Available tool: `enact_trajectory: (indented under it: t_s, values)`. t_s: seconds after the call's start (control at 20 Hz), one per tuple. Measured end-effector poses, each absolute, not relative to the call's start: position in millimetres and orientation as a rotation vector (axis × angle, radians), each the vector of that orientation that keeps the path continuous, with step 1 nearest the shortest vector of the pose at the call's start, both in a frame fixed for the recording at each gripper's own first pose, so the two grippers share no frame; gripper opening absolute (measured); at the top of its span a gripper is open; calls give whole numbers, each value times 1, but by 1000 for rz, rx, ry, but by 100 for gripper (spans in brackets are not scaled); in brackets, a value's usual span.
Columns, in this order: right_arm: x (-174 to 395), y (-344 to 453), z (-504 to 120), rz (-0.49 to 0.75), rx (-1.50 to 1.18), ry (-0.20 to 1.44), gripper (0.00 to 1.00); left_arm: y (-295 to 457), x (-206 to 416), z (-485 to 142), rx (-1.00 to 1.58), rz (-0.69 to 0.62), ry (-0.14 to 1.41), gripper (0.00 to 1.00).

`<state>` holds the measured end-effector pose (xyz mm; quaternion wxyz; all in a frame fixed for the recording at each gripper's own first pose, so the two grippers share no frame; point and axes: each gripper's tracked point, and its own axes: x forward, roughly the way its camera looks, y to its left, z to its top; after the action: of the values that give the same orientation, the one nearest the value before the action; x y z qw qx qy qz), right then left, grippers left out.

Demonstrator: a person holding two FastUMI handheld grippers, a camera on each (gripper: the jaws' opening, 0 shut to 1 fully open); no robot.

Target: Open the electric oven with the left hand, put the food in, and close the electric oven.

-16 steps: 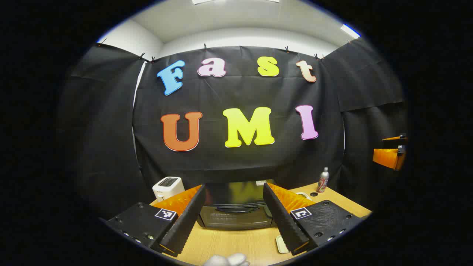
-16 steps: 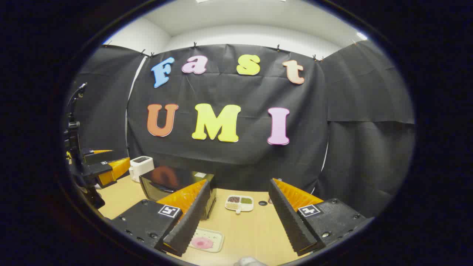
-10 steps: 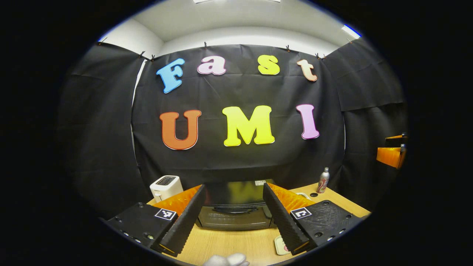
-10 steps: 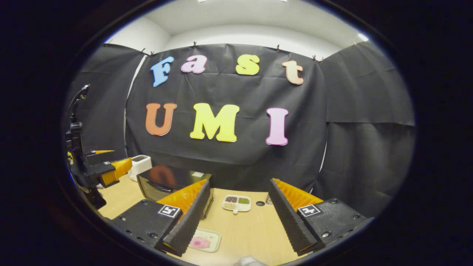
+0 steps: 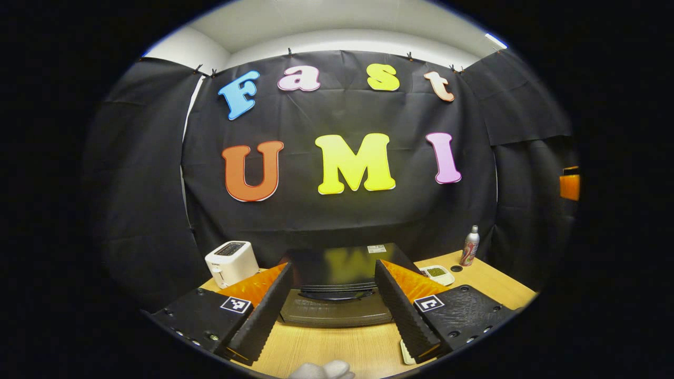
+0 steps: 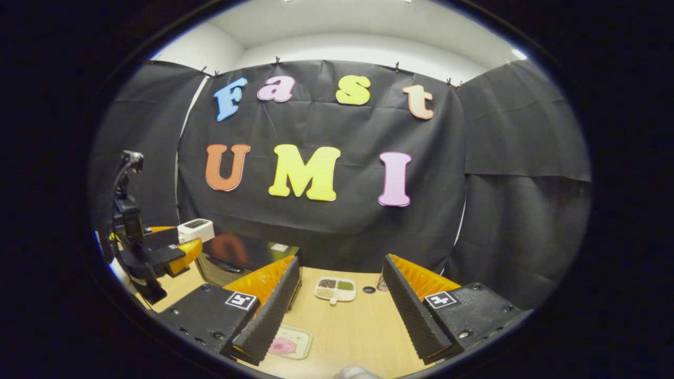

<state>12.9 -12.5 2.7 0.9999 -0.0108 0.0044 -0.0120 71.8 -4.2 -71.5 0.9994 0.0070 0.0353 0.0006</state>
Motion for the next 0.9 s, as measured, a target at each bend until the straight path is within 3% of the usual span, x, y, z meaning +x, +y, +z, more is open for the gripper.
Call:
enact_trajectory:
  t_s: [0.1, 0.15, 0.45, 0.65, 0.7, 0.9]
  values:
    - [14, -18, 3, -38, -28, 14, 100, -6, 94, -98, 15, -12, 108, 97]
    - [14, -20, 3, -45, -31, 18, 96, -8, 105, -109, 12, -14, 137, 97]
    - [13, -32, 0, -90, -31, 46, 96, -11, 163, -158, 37, -22, 209, 97]
    - [13, -35, -2, -102, -26, 53, 96, -17, 172, -170, 18, -54, 234, 100]
    - [13, -35, -4, -102, -23, 55, 96, -17, 170, -169, 9, -56, 219, 93]
    - [11, -34, -6, -97, -9, 57, 96, -14, 163, -172, -11, -53, 248, 96]
